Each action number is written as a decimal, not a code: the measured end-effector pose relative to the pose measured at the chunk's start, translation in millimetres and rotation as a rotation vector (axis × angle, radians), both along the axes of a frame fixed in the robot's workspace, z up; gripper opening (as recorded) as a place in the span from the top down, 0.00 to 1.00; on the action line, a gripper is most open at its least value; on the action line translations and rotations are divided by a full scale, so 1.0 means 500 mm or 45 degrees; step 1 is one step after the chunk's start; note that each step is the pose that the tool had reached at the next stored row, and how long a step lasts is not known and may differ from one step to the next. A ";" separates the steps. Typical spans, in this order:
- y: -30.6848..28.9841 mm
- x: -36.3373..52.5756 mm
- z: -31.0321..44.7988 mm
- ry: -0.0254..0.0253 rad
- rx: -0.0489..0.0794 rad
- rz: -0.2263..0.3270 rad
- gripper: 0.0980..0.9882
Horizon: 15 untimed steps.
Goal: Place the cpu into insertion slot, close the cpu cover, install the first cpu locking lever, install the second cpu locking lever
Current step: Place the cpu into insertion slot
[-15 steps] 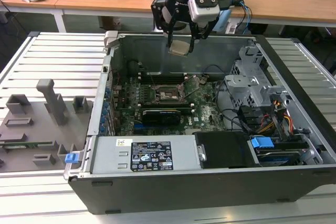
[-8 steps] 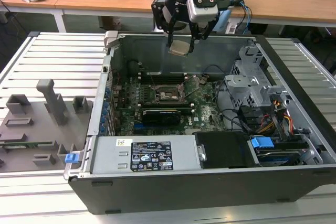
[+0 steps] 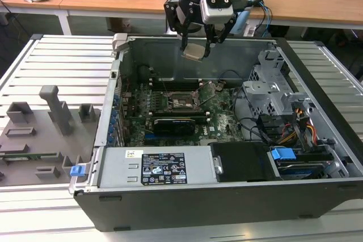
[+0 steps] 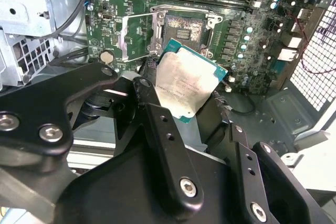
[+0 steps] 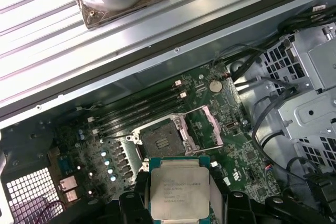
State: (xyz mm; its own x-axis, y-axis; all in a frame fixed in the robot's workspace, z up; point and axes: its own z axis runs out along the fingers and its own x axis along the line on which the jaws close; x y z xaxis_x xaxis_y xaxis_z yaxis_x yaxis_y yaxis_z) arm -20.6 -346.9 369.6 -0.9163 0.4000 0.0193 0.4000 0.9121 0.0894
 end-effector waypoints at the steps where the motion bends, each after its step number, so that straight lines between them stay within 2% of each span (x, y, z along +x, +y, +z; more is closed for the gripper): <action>1: 0.000 0.000 0.000 0.0000 0.000 -0.005 0.50; 15: 0.000 0.000 0.000 0.0001 0.000 -0.087 0.50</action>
State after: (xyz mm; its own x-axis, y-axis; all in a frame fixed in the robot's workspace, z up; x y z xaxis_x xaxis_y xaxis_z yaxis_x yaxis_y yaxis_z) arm -20.6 -346.9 369.6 -0.8870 0.4613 0.0193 0.4610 0.8829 0.0893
